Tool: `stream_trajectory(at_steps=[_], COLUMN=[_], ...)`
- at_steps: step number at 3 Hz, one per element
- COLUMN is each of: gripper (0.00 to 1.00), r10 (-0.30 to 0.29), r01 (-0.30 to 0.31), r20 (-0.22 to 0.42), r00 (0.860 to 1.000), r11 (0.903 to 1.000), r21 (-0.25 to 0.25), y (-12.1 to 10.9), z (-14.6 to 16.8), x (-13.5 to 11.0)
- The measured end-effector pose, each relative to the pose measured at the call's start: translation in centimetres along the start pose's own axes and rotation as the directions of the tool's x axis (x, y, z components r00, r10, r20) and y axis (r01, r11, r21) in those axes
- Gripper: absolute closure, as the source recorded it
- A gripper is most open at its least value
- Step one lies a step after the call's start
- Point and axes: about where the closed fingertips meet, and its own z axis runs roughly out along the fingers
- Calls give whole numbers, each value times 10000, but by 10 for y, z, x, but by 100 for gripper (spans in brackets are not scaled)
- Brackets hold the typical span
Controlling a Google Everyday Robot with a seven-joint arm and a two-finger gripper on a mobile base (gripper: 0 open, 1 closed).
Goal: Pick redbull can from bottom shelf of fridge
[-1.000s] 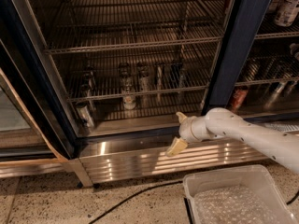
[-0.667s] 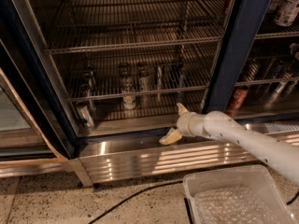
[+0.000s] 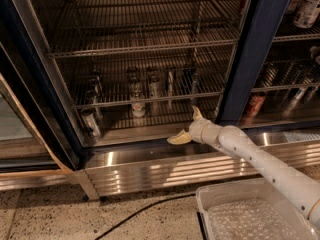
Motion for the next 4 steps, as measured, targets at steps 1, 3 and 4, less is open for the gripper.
stream_trajectory(at_steps=[1,3,4], gripper=[0,0,0], r10=[1,1231,1783], r01=[-1,-1260,-1906], r20=[6,1071,1624], r00=[10000,9866,9705], r11=[10000,9918,9797], r21=[-2,209,630], y=[0,-12,-43], z=[0,52,71], x=[0,-14,-32])
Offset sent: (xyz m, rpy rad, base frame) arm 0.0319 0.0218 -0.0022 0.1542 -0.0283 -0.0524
